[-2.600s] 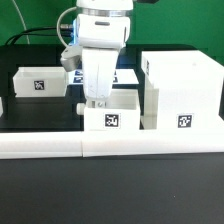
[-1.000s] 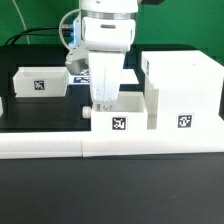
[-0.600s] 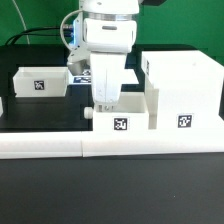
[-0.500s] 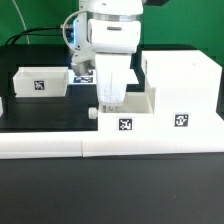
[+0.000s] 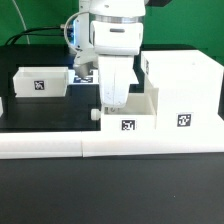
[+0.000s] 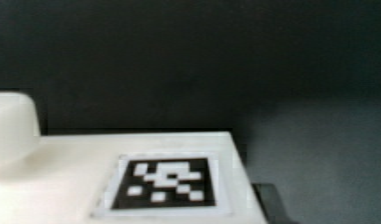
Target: Assemble drawer
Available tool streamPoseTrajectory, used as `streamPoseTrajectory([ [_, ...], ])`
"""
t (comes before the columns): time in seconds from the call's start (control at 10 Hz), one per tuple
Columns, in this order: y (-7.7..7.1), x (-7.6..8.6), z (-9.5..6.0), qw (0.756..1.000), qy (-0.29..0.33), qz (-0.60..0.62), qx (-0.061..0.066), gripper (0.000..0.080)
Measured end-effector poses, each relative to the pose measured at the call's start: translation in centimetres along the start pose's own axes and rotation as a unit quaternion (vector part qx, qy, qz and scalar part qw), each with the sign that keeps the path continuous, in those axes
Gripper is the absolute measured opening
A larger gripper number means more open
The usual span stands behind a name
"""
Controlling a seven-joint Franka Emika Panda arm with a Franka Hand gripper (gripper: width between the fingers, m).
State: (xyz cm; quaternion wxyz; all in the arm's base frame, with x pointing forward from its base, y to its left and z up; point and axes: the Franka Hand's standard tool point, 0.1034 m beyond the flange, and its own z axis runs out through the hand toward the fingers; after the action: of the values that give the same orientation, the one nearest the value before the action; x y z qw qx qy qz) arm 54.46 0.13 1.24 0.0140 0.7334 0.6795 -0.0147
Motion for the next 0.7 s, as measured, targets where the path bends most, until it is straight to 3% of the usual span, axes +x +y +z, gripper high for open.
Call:
streamPoseTrajectory([
  [0.2, -0.02, -0.02, 0.02, 1.0, 0.0, 0.0, -0.001, 0.0042],
  [0.3, 0.02, 0.25, 0.1, 1.0, 0.002, -0.004, -0.016, 0.0042],
  [0.7, 0.0, 0.23, 0.15, 1.0, 0.002, -0.005, -0.018, 0.0042],
])
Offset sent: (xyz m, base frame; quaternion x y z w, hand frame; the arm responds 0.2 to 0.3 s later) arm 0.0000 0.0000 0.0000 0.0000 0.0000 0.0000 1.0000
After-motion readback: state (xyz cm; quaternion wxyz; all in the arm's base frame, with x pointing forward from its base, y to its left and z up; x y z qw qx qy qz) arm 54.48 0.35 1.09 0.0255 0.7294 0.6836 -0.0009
